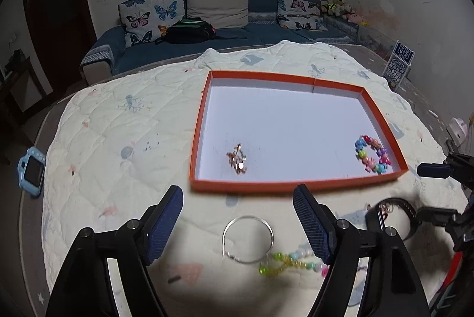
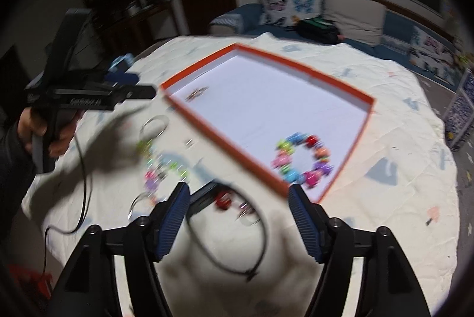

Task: Organize jewelry
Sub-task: 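Grasp the silver hoop bracelet with the left tool while the right tool grasps the black band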

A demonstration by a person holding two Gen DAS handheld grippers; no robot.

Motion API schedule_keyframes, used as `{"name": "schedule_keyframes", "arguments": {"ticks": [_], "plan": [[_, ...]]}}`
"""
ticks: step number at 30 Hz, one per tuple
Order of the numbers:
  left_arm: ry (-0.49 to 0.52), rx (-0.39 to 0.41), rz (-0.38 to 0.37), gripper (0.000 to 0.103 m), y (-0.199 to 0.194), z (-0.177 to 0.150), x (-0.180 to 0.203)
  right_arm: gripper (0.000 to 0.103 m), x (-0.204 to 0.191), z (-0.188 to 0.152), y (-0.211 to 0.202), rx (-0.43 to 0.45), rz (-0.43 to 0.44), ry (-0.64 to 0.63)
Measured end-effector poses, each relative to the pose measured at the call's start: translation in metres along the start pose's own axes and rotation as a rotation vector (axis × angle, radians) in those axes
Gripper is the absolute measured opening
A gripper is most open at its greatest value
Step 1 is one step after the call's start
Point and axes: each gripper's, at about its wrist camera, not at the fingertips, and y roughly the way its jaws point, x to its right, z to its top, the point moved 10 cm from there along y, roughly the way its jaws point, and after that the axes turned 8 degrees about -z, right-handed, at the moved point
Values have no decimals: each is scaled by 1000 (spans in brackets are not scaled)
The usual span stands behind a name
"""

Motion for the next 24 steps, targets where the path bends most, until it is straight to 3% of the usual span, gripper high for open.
{"name": "schedule_keyframes", "arguments": {"ticks": [13, 24], "plan": [[-24, -34, -27, 82, -8, -53, 1, 80, -38, -9, 21, -30, 75, -330], [-3, -79, -54, 82, 16, -58, 2, 80, -36, -20, 45, -130, 138, -351]]}}
